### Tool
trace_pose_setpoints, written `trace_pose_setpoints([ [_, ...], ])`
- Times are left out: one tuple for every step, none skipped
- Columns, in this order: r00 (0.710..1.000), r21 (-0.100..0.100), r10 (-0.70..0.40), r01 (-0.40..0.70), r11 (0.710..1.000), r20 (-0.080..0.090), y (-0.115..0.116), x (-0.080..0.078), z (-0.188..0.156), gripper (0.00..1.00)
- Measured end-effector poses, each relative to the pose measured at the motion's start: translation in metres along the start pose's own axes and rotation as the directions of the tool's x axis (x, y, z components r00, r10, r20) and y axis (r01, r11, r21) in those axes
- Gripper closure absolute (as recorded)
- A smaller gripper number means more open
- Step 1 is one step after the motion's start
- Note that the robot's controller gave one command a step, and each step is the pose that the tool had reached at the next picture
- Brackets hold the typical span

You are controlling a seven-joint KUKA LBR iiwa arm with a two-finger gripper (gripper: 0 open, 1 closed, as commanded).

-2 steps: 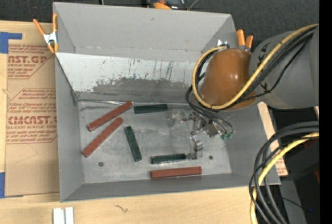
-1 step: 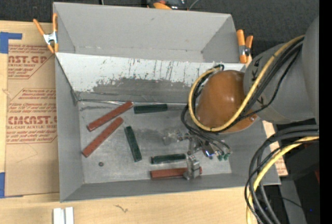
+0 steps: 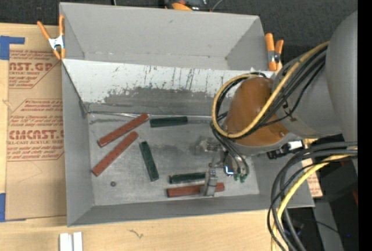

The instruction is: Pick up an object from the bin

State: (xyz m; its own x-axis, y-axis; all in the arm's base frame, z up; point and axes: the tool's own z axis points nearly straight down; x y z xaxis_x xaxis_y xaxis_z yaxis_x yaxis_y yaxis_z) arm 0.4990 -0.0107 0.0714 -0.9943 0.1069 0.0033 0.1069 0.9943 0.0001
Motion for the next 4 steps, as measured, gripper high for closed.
trace_pose_setpoints([
  [1.0,0.0,-0.003,0.003,1.0,0.001,0.0,-0.001,-0.003,1.0],
  [0.95,0.002,-0.311,0.311,0.95,0.01,0.005,-0.026,-0.068,1.0],
  [0.951,0.001,-0.31,0.31,0.951,0.005,0.005,-0.025,-0.066,0.0],
  [0.94,-0.002,-0.341,0.341,0.94,-0.003,0.005,0.007,0.003,0.0],
])
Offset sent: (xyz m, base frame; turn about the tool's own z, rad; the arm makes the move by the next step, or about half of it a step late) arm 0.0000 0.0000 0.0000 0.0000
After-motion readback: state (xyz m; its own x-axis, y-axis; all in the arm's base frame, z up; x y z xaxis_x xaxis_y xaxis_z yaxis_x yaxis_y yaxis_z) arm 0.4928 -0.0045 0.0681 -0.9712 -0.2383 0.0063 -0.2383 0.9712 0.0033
